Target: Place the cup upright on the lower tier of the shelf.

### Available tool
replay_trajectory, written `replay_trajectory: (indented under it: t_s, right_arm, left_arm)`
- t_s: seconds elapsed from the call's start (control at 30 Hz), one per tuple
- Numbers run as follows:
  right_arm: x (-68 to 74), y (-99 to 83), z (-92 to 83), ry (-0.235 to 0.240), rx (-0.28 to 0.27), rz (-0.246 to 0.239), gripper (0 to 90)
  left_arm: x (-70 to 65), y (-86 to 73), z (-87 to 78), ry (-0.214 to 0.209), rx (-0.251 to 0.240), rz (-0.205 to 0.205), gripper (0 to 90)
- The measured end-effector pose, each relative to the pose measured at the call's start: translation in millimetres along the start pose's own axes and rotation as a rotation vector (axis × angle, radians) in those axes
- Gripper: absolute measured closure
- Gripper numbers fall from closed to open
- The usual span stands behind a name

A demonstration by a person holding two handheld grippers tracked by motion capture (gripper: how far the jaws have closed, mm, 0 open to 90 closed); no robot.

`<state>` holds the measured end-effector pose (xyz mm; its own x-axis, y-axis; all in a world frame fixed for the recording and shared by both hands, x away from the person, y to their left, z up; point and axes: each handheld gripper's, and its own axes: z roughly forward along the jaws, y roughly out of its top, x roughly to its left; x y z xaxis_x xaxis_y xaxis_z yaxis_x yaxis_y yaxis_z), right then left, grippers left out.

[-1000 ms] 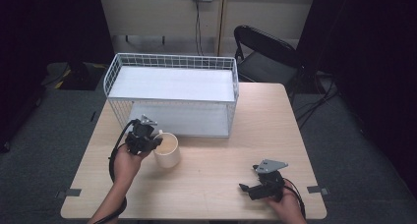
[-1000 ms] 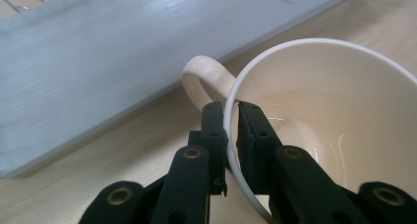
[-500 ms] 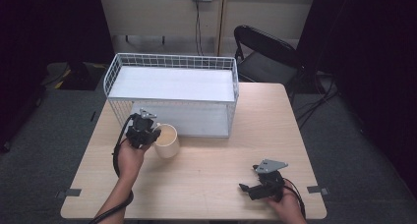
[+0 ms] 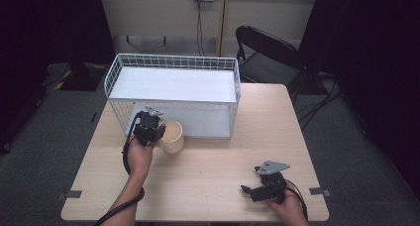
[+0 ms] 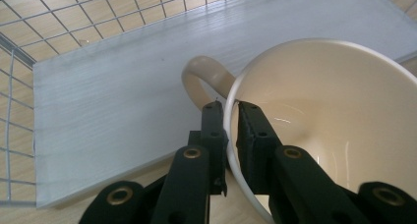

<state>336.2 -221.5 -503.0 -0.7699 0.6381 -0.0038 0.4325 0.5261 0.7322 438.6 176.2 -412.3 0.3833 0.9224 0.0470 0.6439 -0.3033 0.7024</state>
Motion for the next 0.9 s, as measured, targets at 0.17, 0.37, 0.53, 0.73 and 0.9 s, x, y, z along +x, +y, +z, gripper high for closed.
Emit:
replay_trajectory:
  t_s: [0.17,0.37,0.53,0.73,0.9]
  right_arm:
    - [0.0,0.0,0.0,0.000,0.000,0.000,11.5]
    - [0.0,0.0,-0.1,-0.001,0.001,0.000,11.5]
    - [0.0,0.0,-0.1,-0.001,0.001,0.000,11.5]
    - [0.0,0.0,-0.1,-0.001,0.001,0.000,11.5]
    - [0.0,0.0,-0.1,-0.001,0.001,0.000,11.5]
  left_arm:
    - [-0.4,1.2,5.7,0.015,0.001,-0.019,82.5]
    - [0.4,1.8,10.5,0.028,0.010,-0.033,82.5]
    - [0.9,1.9,12.6,0.031,0.007,-0.047,82.4]
    - [1.3,3.0,14.4,0.033,0.006,-0.052,82.4]
    - [1.8,3.6,16.2,0.035,0.000,-0.065,82.4]
